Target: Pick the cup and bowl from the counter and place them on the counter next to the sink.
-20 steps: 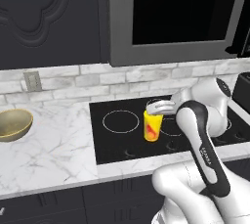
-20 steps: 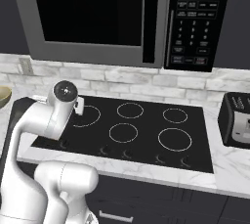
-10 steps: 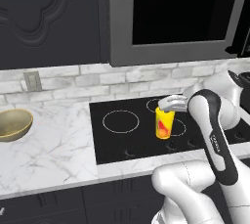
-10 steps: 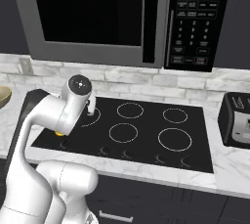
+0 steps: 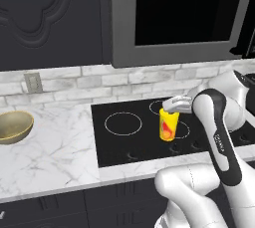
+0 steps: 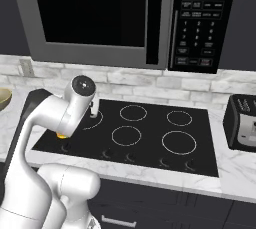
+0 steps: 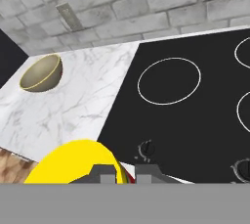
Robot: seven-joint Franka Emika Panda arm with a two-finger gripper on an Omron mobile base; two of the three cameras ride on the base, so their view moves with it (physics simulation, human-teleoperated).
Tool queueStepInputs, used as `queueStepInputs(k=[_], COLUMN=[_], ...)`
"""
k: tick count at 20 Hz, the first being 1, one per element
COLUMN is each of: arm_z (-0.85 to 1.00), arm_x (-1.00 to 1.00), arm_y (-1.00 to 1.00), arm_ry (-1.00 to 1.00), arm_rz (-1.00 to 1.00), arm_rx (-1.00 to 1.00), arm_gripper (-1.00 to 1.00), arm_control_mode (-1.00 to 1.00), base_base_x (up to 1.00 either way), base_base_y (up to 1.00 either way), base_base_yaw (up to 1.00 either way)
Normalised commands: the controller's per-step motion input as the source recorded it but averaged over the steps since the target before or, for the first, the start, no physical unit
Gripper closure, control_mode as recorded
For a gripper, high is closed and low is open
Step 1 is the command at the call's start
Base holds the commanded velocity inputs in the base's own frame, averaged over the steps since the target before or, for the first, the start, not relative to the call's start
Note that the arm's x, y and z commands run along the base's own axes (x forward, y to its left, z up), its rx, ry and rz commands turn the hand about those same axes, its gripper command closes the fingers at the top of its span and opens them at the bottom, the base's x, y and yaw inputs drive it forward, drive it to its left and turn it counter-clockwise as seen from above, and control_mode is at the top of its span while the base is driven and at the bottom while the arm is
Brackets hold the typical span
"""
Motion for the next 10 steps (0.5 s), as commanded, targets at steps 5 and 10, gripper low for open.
queueStepInputs(k=[5, 10], arm_z=[0.0, 0.0], arm_x=[0.0, 0.0], arm_y=[0.0, 0.0], arm_ry=[0.0, 0.0], arm_rz=[0.0, 0.0], arm_rx=[0.0, 0.0], arm_gripper=[1.0, 1.0], arm_control_mode=[-1.0, 1.0], base_base_x=[0.0, -0.03], base_base_y=[0.0, 0.0], base_base_yaw=[0.0, 0.0])
